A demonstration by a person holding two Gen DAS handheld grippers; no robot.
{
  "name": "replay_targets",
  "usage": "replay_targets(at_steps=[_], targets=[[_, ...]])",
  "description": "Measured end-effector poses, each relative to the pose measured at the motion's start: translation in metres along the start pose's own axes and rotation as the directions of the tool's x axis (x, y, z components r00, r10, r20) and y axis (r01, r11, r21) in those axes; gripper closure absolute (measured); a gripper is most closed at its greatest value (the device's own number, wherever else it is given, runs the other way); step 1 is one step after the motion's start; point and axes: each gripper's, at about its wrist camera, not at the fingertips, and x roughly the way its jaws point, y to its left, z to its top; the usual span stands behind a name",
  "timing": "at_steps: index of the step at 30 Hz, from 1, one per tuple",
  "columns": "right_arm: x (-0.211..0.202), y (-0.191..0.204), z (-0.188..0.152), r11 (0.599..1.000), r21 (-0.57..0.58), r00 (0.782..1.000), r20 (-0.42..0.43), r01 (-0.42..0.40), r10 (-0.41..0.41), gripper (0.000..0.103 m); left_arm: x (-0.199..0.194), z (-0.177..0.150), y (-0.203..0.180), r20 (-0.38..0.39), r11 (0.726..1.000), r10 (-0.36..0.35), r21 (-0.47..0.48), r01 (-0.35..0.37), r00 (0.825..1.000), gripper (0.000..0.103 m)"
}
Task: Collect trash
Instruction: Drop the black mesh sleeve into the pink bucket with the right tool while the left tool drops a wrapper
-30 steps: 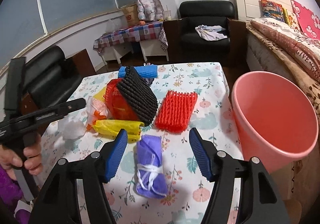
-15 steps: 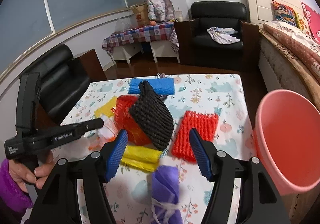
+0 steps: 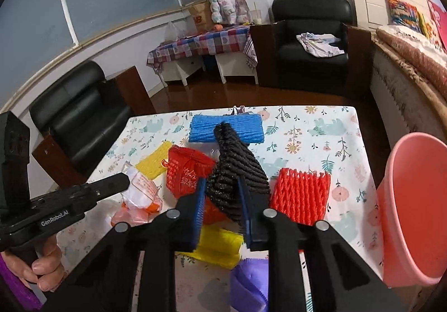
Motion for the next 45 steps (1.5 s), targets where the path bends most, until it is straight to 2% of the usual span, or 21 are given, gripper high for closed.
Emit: replay_targets(at_steps=[2, 10, 14, 20, 27, 35, 45], targets=[[-0.006, -0.002, 0.0, 1.0, 0.009, 1.0, 0.013, -0.008, 0.008, 0.087, -0.005, 0.002, -0.002, 0.012, 1.0, -0.003, 0.002, 0.003, 1.0, 0.1], [-0.053, -0.02, 0.011, 0.998, 0.06, 0.991, 0.134, 0.0, -0.008, 0.088, -0.029, 0.018, -0.023, 0.08, 0.999, -0.035, 0.04, 0.032, 0.996, 0.1], [-0.078, -0.035, 0.016, 0.995, 0.094, 0.982, 0.181, 0.03, -0.046, 0.088, -0.037, 0.028, -0.046, 0.108, 0.994, -0.071, 0.085, 0.062, 0.992, 0.1], [-0.111, -0.069, 0.011, 0.979, 0.162, 0.964, 0.213, 0.123, -0.157, 0.088, -0.033, 0.035, -0.086, 0.115, 0.981, -0.14, 0.153, 0.121, 0.983, 0.1], [-0.134, -0.104, -0.006, 0.949, 0.236, 0.945, 0.202, 0.208, -0.257, 0.087, -0.015, 0.034, -0.136, 0.073, 0.953, -0.224, 0.227, 0.203, 0.972, 0.1], [-0.146, -0.141, -0.025, 0.908, 0.308, 0.923, 0.171, 0.282, -0.345, 0.088, 0.016, 0.026, -0.196, -0.003, 0.907, -0.306, 0.302, 0.293, 0.952, 0.1], [-0.15, -0.194, -0.049, 0.859, 0.399, 0.91, 0.122, 0.321, -0.397, 0.087, 0.063, 0.008, -0.251, -0.095, 0.867, -0.323, 0.37, 0.335, 0.942, 0.1]])
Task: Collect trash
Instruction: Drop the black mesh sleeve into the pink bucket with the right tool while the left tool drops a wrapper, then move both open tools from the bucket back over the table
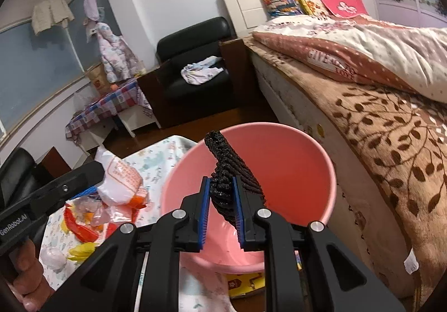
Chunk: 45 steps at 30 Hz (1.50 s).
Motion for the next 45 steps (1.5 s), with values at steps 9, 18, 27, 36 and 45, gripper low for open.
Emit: replay_targets(at_steps=[9, 18, 27, 36, 45], targets=[[0.022, -0.028, -0.003, 0.999, 0.04, 0.999, -0.042, 0.02, -0.018, 0.087, 0.044, -0.008, -0.012, -0.076, 1.0, -0.008, 0.027, 0.011, 0.997, 0.1], [0.038, -0.034, -0.005, 0.999, 0.039, 0.998, -0.064, 0.031, -0.028, 0.087, 0.065, -0.012, -0.013, -0.111, 0.999, -0.018, 0.031, 0.021, 0.994, 0.1], [0.042, -0.035, -0.006, 0.999, 0.039, 0.998, -0.065, 0.028, -0.026, 0.086, 0.067, -0.012, -0.014, -0.101, 0.999, -0.014, 0.03, 0.017, 0.995, 0.099], [0.04, -0.034, -0.006, 0.999, 0.049, 0.998, -0.056, 0.016, -0.013, 0.063, 0.063, -0.012, -0.009, -0.102, 1.0, -0.022, 0.018, 0.023, 0.995, 0.07], [0.033, -0.029, -0.005, 0.999, 0.05, 0.999, -0.049, 0.007, -0.005, 0.062, 0.049, -0.011, -0.007, -0.082, 1.0, -0.015, 0.01, 0.016, 0.996, 0.07]])
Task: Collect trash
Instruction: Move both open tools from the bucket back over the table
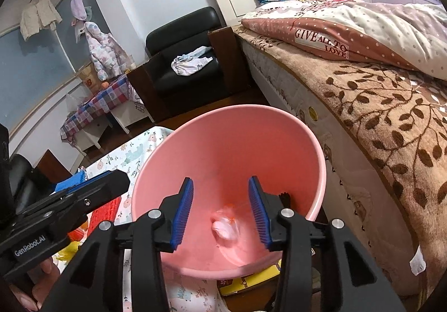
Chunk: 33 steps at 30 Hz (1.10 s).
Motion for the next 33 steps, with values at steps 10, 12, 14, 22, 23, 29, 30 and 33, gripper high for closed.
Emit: replay_targets(at_steps=[10, 12, 14, 22, 23, 29, 30, 33], targets=[[-0.018, 0.015, -0.001, 0.999, -0.027, 0.999, 0.03, -0.033, 0.034, 0.062, -0.024, -0.004, 0.003, 0.029, 1.0, 0.022, -0.012, -0.022, 0.999, 0.07], [-0.022, 0.019, -0.002, 0.999, -0.036, 0.999, 0.035, -0.04, 0.042, 0.062, -0.031, -0.006, 0.003, 0.036, 0.999, 0.03, -0.013, -0.029, 0.999, 0.07], [-0.026, 0.024, -0.003, 0.997, -0.047, 0.998, 0.038, -0.054, 0.055, 0.062, -0.038, -0.007, 0.004, 0.044, 0.999, 0.039, -0.011, -0.038, 0.998, 0.07], [-0.04, 0.048, -0.013, 0.989, -0.093, 0.993, 0.028, -0.113, 0.116, 0.062, -0.072, -0.018, 0.014, 0.076, 0.996, 0.083, -0.022, -0.081, 0.994, 0.07], [-0.04, 0.05, -0.014, 0.988, -0.098, 0.992, 0.025, -0.122, 0.125, 0.062, -0.076, -0.02, 0.015, 0.077, 0.996, 0.088, -0.024, -0.087, 0.993, 0.07], [-0.045, 0.074, -0.033, 0.973, -0.136, 0.983, -0.018, -0.185, 0.184, 0.062, -0.096, -0.036, 0.029, 0.079, 0.992, 0.124, -0.038, -0.122, 0.989, 0.07], [-0.044, 0.077, -0.036, 0.971, -0.141, 0.981, -0.026, -0.192, 0.191, 0.062, -0.099, -0.038, 0.031, 0.078, 0.991, 0.129, -0.042, -0.126, 0.989, 0.07], [-0.042, 0.087, -0.045, 0.963, -0.153, 0.975, -0.057, -0.221, 0.214, 0.062, -0.107, -0.046, 0.04, 0.076, 0.988, 0.146, -0.057, -0.142, 0.986, 0.07]])
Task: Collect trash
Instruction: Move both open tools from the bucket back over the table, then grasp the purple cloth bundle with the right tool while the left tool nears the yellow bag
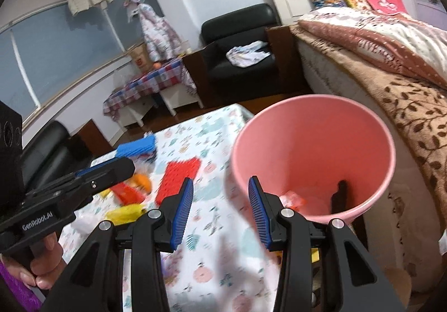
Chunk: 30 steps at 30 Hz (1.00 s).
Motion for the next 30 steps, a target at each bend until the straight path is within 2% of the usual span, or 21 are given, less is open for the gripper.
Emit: replay_targets(at_steps=[14, 30], targets=[[0.023, 0.036, -0.014, 0.995, -0.078, 0.995, -0.085, -0.063, 0.056, 0.062, -0.019, -0.03, 0.055, -0.039, 0.992, 0.08, -0.094, -0.084, 0.996, 0.07], [0.032, 0.052, -0.022, 0.988, -0.123, 0.988, -0.129, -0.098, 0.082, 0.062, -0.034, -0.05, 0.084, -0.067, 0.981, 0.124, -0.142, -0.133, 0.99, 0.07]])
